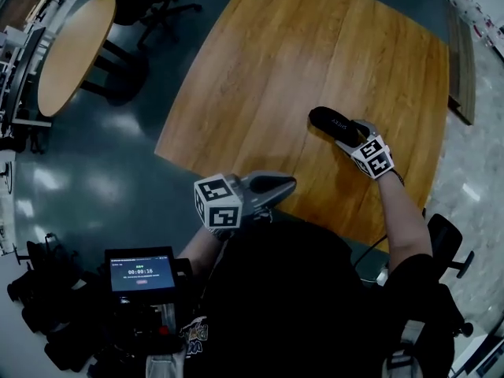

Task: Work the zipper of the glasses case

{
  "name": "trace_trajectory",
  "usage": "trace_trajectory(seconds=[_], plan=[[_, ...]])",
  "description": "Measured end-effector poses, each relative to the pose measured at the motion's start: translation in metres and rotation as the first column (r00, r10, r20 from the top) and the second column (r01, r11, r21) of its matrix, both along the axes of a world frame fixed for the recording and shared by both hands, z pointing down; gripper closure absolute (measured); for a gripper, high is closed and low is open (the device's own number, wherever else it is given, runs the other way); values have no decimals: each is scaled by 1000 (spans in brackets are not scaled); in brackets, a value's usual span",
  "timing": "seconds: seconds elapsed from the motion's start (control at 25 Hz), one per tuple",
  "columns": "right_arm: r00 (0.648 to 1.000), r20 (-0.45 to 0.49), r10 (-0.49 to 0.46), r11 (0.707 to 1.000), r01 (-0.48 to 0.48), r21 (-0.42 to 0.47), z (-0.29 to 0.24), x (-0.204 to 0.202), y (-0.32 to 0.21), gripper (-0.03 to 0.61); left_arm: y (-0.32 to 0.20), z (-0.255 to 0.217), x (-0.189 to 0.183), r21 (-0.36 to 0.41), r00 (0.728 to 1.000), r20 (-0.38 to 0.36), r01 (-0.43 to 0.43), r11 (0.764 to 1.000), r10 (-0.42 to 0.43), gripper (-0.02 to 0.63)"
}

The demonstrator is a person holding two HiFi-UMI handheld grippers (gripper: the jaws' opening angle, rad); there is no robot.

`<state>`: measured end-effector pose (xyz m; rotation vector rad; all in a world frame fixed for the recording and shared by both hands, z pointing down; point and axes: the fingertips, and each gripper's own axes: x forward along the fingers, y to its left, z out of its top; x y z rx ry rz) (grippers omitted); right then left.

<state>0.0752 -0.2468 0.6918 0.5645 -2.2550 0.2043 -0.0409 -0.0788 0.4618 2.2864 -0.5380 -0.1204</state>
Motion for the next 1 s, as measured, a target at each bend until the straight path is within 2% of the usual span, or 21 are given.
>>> trace_trajectory(seconds=[0.16, 0.32, 0.44, 0.52, 0.6, 0.64, 0.8, 0.92, 1.0], plan=[[1000, 16, 10, 1000, -10, 9, -4, 2, 6, 262, 5, 5, -1, -7, 1000, 3, -2, 1000, 2, 615], [998, 62, 27, 998, -31, 62, -26, 10, 15, 252, 11, 10, 3, -3, 999, 15, -29, 1000, 29, 615], [984, 156, 82, 990, -99, 102, -58, 8, 22, 260, 11, 11, -4, 4, 998, 12, -55, 998, 55, 615], [954, 261, 151, 976, -186, 113, -86, 7, 31, 299, 13, 12, -6, 6, 997, 5, -77, 997, 77, 615], [898, 375, 229, 950, -290, 115, -116, 7, 41, 448, 14, 12, -8, 13, 995, -2, -102, 995, 102, 615], [864, 431, 262, 936, -335, 103, -131, 4, 46, 575, 13, 11, -10, 17, 993, -6, -114, 993, 114, 615], [699, 621, 355, 882, -471, 26, -190, -10, 85, 574, 15, 7, -11, 28, 984, -28, -173, 984, 174, 615], [546, 710, 445, 807, -589, -52, -224, -17, 123, 574, 26, 7, -7, 30, 971, -35, -237, 971, 238, 615], [452, 746, 489, 765, -633, -119, -240, -24, 149, 574, 34, 6, -1, 39, 961, -36, -274, 961, 276, 615]])
